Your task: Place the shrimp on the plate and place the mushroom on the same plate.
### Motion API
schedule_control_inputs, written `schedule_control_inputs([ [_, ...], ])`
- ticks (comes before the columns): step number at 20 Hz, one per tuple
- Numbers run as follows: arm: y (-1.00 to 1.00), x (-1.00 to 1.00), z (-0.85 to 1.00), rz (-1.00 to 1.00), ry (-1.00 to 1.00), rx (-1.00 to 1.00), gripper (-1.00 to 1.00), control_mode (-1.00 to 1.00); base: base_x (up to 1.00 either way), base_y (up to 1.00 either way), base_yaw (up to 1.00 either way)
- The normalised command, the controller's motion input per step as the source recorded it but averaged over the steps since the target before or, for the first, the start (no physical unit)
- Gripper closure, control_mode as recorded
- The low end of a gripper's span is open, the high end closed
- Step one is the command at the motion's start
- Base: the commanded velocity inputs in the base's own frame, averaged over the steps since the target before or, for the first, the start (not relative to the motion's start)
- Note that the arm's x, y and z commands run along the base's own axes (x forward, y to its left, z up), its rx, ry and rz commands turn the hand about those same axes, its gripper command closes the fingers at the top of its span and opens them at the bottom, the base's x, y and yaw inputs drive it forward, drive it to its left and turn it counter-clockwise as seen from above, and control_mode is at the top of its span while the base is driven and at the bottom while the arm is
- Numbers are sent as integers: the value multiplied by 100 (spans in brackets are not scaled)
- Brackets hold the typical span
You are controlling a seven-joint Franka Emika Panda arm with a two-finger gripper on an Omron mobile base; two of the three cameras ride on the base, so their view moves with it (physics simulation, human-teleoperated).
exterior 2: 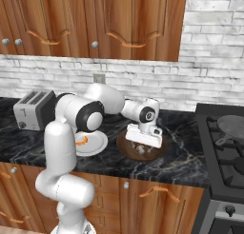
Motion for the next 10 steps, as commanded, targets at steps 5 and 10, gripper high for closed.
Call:
schedule_control_inputs([
  [5,7,-2,0,-1,3,0,100,-100,0,0,0],
  [10,0,-24,41,-10,1,-1,100,-100,0,0,0],
])
